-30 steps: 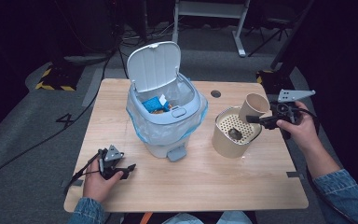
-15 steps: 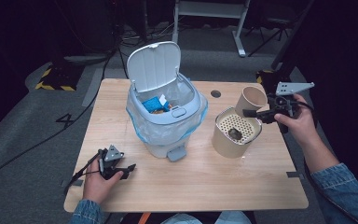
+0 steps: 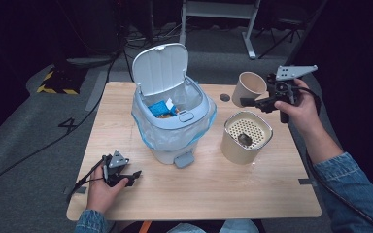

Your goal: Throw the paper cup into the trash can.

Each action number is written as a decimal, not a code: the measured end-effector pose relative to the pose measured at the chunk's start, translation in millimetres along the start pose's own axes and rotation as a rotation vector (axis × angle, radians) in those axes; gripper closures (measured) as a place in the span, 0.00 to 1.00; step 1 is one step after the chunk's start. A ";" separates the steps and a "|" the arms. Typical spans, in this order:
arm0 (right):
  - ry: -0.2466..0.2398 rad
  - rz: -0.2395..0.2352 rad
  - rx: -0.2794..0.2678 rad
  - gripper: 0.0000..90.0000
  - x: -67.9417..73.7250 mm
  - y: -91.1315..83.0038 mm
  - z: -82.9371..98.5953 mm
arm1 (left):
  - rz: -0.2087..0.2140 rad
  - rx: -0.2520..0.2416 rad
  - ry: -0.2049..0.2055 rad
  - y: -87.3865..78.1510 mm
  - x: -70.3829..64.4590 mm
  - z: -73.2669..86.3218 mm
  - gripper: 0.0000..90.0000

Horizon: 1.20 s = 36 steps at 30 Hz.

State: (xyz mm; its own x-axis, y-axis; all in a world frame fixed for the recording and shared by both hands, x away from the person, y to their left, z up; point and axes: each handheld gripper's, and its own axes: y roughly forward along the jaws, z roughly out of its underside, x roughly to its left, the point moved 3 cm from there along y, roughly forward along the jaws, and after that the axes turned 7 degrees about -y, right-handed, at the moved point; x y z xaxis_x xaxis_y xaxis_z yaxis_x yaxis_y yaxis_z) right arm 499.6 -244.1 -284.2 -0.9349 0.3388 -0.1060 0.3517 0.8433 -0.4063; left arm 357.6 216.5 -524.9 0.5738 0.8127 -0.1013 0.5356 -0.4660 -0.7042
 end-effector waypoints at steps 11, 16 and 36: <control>-0.028 -0.069 -0.019 0.36 12.4 48.8 -49.6 | 0.000 0.000 0.000 0.0 0.0 0.0 0.35; -0.038 -0.089 -0.021 0.36 18.4 66.6 -62.3 | 0.003 -0.001 -0.003 0.2 -0.1 0.0 0.35; -0.052 -0.143 0.124 0.36 43.0 136.9 -81.0 | 0.004 0.001 -0.003 0.7 0.5 -0.7 0.34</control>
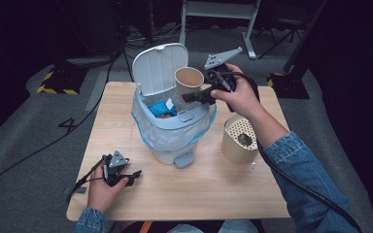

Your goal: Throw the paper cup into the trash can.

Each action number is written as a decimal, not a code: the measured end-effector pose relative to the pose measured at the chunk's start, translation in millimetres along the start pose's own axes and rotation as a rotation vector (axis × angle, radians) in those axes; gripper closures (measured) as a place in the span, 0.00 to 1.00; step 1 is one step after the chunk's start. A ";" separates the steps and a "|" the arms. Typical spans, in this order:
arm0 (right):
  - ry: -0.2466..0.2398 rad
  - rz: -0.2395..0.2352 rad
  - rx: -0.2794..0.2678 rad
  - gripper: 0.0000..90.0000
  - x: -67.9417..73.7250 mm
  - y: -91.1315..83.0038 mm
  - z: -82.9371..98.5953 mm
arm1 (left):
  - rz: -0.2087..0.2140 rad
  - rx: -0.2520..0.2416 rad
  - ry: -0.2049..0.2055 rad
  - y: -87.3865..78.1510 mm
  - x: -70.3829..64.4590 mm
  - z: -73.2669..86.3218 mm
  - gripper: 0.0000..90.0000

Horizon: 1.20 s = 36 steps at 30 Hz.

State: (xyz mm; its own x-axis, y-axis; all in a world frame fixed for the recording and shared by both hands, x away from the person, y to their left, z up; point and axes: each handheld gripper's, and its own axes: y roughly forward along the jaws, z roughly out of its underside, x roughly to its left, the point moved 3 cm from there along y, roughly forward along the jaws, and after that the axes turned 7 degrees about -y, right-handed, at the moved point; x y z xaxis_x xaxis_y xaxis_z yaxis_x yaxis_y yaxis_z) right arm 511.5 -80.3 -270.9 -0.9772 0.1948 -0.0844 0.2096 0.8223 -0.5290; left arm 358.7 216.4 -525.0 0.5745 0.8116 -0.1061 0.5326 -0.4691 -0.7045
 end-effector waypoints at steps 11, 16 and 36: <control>-0.035 0.011 0.092 0.36 5.3 15.3 -9.9 | -0.001 0.000 0.004 0.1 0.4 -0.3 0.34; -0.057 0.019 0.140 0.36 6.6 22.6 -14.2 | -0.001 0.000 0.004 0.1 0.4 -0.3 0.34; -0.172 0.069 0.191 0.23 8.3 34.2 -18.5 | -0.001 0.000 0.003 0.1 0.3 -0.3 0.34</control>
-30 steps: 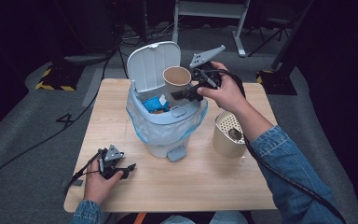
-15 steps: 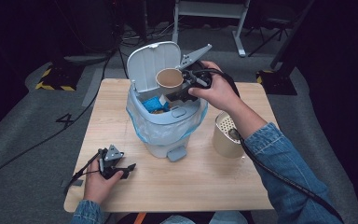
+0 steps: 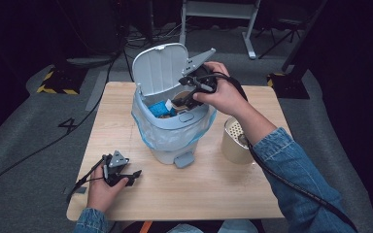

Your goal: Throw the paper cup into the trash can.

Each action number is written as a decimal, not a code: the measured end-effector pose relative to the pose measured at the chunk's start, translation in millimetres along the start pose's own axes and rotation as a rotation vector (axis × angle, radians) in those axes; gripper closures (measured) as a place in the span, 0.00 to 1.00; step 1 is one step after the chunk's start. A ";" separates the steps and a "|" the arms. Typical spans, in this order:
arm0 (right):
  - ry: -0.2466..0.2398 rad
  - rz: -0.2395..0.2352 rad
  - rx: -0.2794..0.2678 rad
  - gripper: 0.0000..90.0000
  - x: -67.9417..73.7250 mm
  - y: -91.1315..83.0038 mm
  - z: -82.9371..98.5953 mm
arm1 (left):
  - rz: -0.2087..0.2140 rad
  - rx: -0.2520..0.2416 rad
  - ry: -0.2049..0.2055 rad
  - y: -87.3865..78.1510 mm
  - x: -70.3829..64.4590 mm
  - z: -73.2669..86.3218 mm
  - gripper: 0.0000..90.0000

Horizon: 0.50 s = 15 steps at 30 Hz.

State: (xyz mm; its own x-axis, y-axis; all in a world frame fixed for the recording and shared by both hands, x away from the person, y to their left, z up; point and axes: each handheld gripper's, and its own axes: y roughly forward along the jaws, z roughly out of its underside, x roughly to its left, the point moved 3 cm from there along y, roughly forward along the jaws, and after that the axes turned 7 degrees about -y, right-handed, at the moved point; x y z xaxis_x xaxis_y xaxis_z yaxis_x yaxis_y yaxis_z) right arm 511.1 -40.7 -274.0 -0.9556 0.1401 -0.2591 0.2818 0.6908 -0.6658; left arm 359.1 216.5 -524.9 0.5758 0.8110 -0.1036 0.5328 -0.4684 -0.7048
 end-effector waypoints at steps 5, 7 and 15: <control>-0.007 0.019 -0.082 0.22 1.5 -5.8 -6.1 | -0.001 0.000 0.001 0.0 0.1 0.0 0.34; -0.006 0.017 -0.091 0.22 2.1 -7.4 -6.7 | -0.002 0.000 0.002 0.0 0.2 -0.1 0.34; 0.042 0.029 -0.158 0.24 2.4 -37.7 2.4 | 0.000 0.000 0.001 0.0 0.0 0.0 0.34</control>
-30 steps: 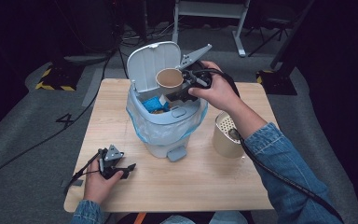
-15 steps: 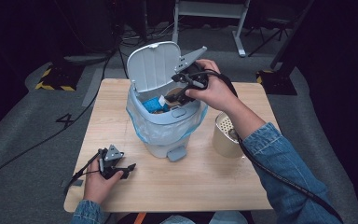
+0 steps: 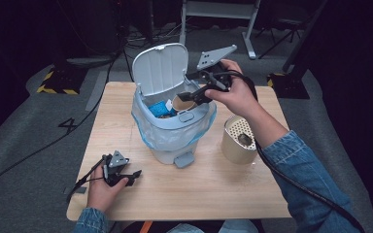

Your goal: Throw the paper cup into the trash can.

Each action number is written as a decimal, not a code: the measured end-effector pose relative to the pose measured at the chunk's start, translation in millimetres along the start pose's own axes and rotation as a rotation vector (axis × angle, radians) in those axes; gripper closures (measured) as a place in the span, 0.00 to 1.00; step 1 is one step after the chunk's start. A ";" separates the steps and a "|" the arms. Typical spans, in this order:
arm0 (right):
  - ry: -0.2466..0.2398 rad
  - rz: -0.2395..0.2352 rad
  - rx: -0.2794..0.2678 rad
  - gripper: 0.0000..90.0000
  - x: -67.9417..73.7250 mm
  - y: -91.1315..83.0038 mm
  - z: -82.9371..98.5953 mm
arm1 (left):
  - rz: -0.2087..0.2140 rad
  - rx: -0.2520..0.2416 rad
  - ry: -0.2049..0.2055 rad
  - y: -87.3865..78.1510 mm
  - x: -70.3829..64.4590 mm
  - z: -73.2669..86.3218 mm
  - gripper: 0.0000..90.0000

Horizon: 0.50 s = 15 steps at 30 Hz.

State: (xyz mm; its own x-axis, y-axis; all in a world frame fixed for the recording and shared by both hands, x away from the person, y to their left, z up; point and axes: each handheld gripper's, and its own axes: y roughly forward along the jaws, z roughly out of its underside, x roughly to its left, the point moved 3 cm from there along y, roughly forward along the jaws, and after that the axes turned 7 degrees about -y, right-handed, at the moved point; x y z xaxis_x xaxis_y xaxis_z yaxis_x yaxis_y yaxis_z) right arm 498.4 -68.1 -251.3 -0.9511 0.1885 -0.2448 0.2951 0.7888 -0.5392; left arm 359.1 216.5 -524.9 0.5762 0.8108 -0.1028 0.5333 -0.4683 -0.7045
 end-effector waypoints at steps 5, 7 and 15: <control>0.020 0.032 -0.011 0.24 -1.9 -25.6 10.7 | 0.000 0.000 0.000 0.0 0.0 0.0 0.34; 0.025 0.037 -0.009 0.24 -2.4 -30.7 14.1 | 0.000 0.000 0.000 0.0 0.0 0.0 0.34; 0.093 0.099 -0.006 0.24 -5.8 -73.8 46.8 | 0.000 0.000 0.002 0.2 0.9 -0.4 0.34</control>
State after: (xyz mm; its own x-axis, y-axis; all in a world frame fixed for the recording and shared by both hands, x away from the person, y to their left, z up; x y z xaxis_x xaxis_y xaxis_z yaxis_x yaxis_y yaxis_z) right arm 486.5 -154.8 -247.7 -0.9219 0.3188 -0.2200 0.3873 0.7671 -0.5114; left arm 360.0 217.1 -524.8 0.5775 0.8100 -0.1019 0.5328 -0.4685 -0.7047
